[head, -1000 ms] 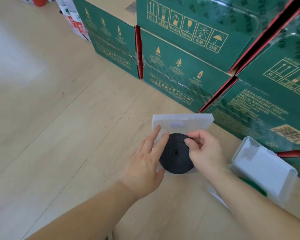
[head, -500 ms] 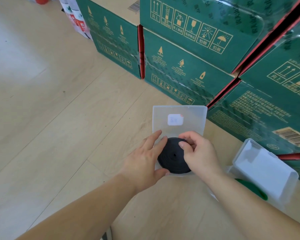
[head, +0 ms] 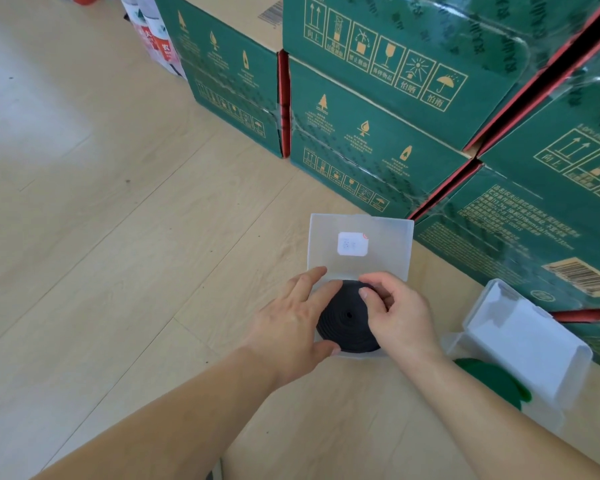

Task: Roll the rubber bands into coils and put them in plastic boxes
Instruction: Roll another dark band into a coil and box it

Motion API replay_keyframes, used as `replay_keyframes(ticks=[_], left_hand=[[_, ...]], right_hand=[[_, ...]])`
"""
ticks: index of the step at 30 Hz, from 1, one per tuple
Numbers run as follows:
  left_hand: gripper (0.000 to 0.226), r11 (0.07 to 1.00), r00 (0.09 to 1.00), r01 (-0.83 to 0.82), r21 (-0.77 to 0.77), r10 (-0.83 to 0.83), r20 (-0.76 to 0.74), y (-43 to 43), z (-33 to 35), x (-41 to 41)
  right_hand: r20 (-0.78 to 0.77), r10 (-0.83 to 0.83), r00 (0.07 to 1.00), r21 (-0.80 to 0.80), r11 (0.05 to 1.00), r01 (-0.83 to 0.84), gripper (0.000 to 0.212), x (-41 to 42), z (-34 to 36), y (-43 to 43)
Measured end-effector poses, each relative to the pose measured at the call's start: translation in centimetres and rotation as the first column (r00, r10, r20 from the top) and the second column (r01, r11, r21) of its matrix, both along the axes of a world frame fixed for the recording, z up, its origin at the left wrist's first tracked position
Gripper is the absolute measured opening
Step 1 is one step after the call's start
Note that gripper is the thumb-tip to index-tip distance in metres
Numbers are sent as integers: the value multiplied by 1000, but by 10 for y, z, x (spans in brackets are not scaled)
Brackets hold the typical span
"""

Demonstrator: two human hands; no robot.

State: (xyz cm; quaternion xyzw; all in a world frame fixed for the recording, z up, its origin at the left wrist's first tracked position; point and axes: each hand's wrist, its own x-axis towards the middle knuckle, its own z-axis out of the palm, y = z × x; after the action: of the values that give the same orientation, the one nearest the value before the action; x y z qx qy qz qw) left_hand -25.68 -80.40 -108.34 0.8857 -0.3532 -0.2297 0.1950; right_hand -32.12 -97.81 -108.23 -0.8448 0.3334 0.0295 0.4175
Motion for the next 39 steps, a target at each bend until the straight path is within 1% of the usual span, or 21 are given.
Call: replay_keyframes(ticks=[3,6,10,12,16,23,26,27,28,29,31,32,34,35,37,39], left_hand=[[87,1000,1000,-11,9,11,-9,-1,2,1],[88,1000,1000,-12,25,12,-22,-5,3,4],[91,998,999,21,52,-19,-37,-8,3,4],[92,998,999,41,57,-39,-36,-7,2,3],[93,992,996,85,94,-82,-34,-7,2,1],[92,980,989,145,136,-142,-28,-3,0,-9],[91,978,989,146,146,-150,18,-2,0,-13],[89,983,986,143,114,-152,71,-2,-1,-15],[86,984,975,165,65,-173,142,-2,-2,-18],[84,979,961,204,27,-205,183,-2,-5,-22],[77,970,957,238,-44,-226,181,1,-12,-30],[73,970,959,234,-63,-220,179,3,-16,-32],[73,971,957,234,-53,-220,189,5,-20,-33],[73,970,954,239,-45,-227,194,6,-21,-33],[75,967,949,252,-33,-240,204,4,-16,-33],[75,965,947,261,-32,-249,205,3,-11,-31]], right_hand=[[14,6,1000,14,1000,-6,27,1,0,-1],[6,16,1000,6,1000,-16,21,-2,0,3],[4,15,1000,24,1000,-15,8,-3,-1,3],[3,0,1000,30,1000,0,8,-4,-1,4],[-13,-21,1000,-43,999,20,12,-8,-3,11],[-20,26,999,-140,990,-29,13,-23,-20,18],[-59,22,998,-254,966,-36,16,-21,-23,23],[-72,22,997,-302,952,-43,15,-19,-21,25],[-92,20,996,-338,940,-50,15,-19,-19,28],[-115,23,993,-362,930,-64,15,-19,-17,30],[-121,85,989,-424,896,-129,16,-26,-13,33],[-115,137,984,-472,864,-175,21,-32,-12,33],[-156,229,961,-542,793,-277,44,-46,-10,30],[-185,268,945,-551,768,-326,52,-52,-9,25],[-190,355,915,-535,744,-400,57,-59,-7,15],[-176,430,885,-544,707,-452,57,-60,-9,8]])
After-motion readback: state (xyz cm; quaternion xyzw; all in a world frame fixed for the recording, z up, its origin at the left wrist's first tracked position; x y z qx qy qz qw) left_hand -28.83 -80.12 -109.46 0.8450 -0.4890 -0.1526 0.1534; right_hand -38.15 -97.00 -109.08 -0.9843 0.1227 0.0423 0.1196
